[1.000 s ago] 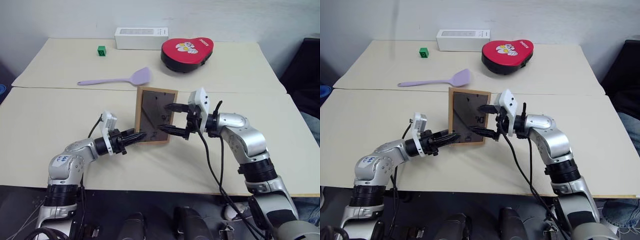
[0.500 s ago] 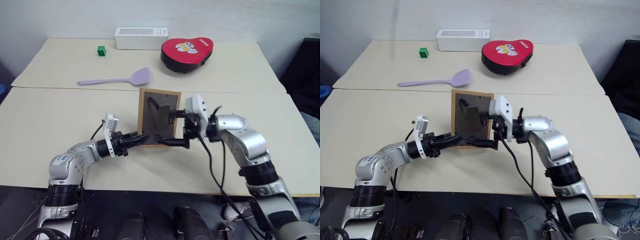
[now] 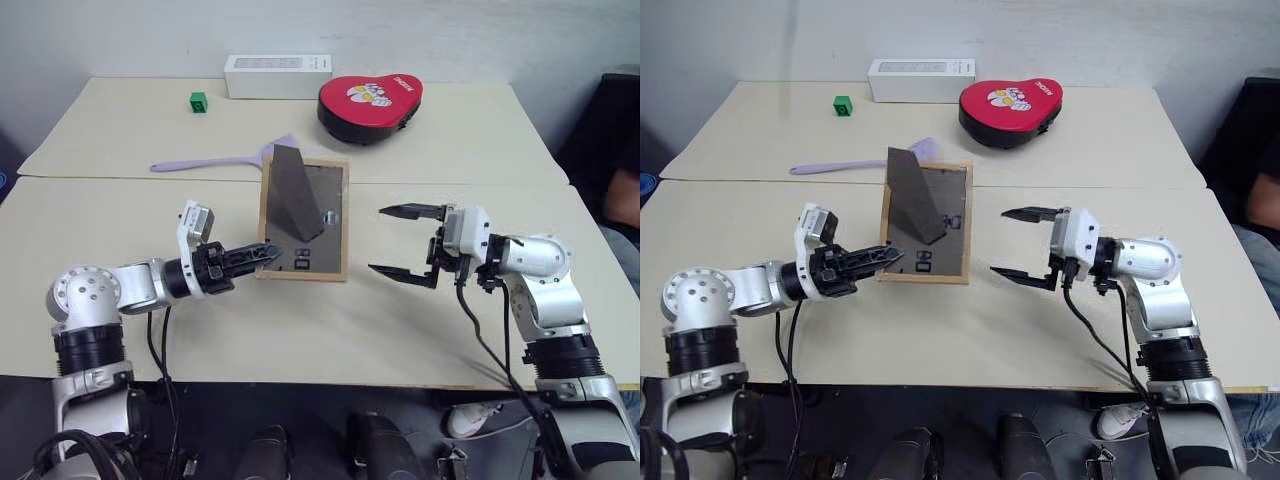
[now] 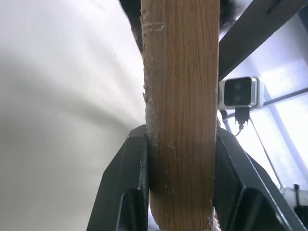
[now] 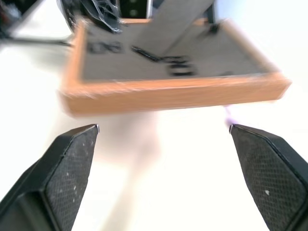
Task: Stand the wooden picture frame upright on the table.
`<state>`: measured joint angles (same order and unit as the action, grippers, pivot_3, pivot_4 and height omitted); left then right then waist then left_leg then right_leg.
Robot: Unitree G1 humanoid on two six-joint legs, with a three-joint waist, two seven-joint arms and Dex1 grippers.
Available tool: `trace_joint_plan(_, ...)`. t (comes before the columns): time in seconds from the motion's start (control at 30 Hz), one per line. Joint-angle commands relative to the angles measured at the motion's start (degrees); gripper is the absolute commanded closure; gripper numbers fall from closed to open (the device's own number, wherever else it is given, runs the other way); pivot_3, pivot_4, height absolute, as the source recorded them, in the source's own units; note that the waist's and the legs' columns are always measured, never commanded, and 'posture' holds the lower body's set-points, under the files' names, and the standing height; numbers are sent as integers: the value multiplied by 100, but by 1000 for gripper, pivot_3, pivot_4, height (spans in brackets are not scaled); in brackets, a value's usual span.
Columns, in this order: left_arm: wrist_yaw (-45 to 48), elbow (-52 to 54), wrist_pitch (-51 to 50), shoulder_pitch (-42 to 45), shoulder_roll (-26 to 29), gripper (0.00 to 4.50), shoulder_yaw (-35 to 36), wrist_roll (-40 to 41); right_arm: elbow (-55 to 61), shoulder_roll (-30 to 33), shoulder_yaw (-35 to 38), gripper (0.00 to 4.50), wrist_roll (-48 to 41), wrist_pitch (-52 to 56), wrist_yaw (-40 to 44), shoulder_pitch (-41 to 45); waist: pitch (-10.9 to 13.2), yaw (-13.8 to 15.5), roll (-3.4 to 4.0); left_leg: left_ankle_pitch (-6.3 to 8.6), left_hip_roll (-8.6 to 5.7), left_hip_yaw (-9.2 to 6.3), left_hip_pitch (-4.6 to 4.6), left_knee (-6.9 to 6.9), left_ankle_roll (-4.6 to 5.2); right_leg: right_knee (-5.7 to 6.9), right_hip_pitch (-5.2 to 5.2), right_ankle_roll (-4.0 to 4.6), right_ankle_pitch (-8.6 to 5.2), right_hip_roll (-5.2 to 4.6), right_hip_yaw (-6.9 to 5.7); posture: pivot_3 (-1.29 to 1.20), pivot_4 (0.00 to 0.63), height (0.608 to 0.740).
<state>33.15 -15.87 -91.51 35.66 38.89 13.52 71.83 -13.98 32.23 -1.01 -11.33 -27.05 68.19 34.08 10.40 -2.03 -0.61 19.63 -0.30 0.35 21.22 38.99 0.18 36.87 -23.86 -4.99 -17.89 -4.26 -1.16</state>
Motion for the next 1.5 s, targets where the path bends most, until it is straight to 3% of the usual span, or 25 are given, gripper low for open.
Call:
trace_joint_plan(0.03, -202, -337, -99, 216, 600, 3249, -842, 1325, -714, 50, -59, 37, 909, -1937, -520, 379, 1, -6, 2, 0, -1, 1, -3, -2, 0, -1, 0, 0, 0, -1, 3, 0, 150, 740)
trace_joint_plan(0.3, -1340, -1053, -99, 543, 651, 3249, -1506, 2792, -1861, -286, -712, 37, 2071, -3609, -1624, 853, 1, 36, 2, -2, -2, -5, 0, 10, -2, 0, 1, 0, 0, -4, -1, 0, 150, 740)
trace_joint_plan(0.67, -2132, -1018, 61, 381, 945, 3249, -2041, 4117, -2319, -416, -1098, 37, 2757, -3908, -2789, 978, 1, 7, 3, -5, -2, -7, 1, 16, -7, 3, 1, 0, 0, -2, -3, 0, 150, 740)
trace_joint_plan(0.77, -2138, -996, 107, 332, 930, 3249, -2062, 4117, -2381, -392, -1091, 549, 2983, -3951, -3170, 1057, 1, 7, 3, -6, -2, -8, 1, 15, -8, 3, 1, 0, 0, 0, -3, 0, 150, 740)
trace_joint_plan(1.0, -2100, -935, 186, 262, 821, 3249, -1986, 4117, -2440, -359, -1115, 2801, 3185, -4126, -3807, 1103, 1, 7, 3, -7, -3, -6, 1, 16, -8, 1, 2, 0, 0, 2, -2, 0, 150, 740)
trace_joint_plan(1.2, -2566, -147, 817, -26, 606, 3249, -1600, 4117, -2399, -452, -1047, 2854, 3278, -4162, -4208, 1099, 1, 6, 3, -7, -2, -6, 0, 16, -9, 3, 2, 0, 0, 3, -1, 0, 150, 740)
trace_joint_plan(1.27, -2737, 26, 1026, -121, 609, 2536, -1357, 4117, -2335, -467, -1037, 2854, 3253, -4166, -4286, 1097, 1, 9, 3, -7, -3, -6, 0, 16, -8, 2, 2, 0, 0, 1, 0, 0, 150, 740)
trace_joint_plan(1.43, -2832, 32, 1082, -494, 1240, 1227, -802, 4117, -2200, -411, -1068, 3201, 3178, -4226, -4376, 1104, 0, -24, 5, -9, 0, -5, -2, 11, -12, 2, 1, 1, 0, 2, 2, 0, 150, 740)
trace_joint_plan(1.5, -2493, 190, 1049, -738, 1630, 1216, -501, 3743, -2156, -360, -1087, 3202, 3133, -4256, -4375, 1066, 0, -90, 4, -10, 2, -7, -3, 8, -14, 2, 1, 1, -1, 5, 1, 0, 150, 740)
